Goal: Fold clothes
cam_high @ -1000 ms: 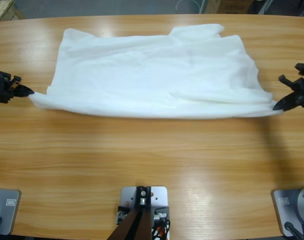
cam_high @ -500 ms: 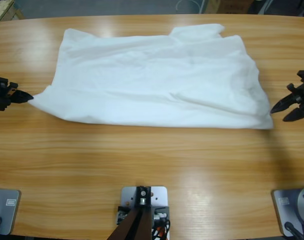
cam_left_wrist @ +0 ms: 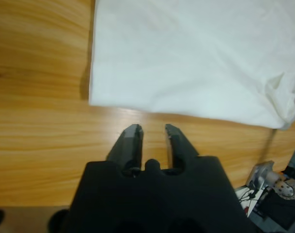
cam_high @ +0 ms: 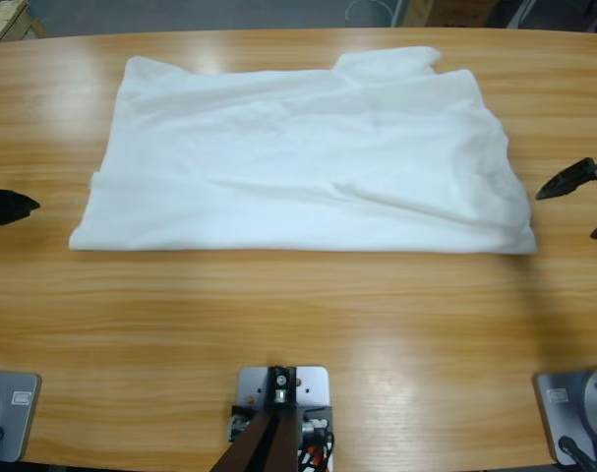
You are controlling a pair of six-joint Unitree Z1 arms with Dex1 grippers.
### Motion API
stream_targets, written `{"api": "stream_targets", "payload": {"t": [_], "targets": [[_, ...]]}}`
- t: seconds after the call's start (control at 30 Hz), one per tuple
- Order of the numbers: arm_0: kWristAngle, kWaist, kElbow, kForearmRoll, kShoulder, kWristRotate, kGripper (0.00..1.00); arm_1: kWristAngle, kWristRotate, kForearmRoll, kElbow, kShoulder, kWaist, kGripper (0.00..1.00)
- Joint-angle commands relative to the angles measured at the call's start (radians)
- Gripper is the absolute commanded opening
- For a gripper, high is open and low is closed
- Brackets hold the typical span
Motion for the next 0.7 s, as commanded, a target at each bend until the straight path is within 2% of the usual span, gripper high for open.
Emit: {"api": "stream_targets", "payload": {"t": [0.03,0.2,0.33,0.47,0.7], "targets": [[0.022,-0.006,0.031,0.053,-0.073,-0.015,0.807,0.022,0.008,0.008,0.023,-0.048,0.012,1.0],[0.021,-0.042,-0.008,0.035,-0.036,0.015,0.807,0.047,-0.013,-0.048,0.014,-0.074,0.057,1.0],[0.021,-0.079,-0.052,0.035,0.013,0.059,0.807,0.052,-0.038,-0.151,-0.004,-0.048,0.23,1.0],[0.022,-0.086,-0.079,0.036,0.05,0.089,0.807,0.058,-0.044,-0.273,-0.014,0.064,0.418,1.0],[0.028,-0.086,-0.099,0.035,0.115,0.126,0.804,0.07,-0.009,-0.398,-0.02,0.208,0.529,1.0]]}}
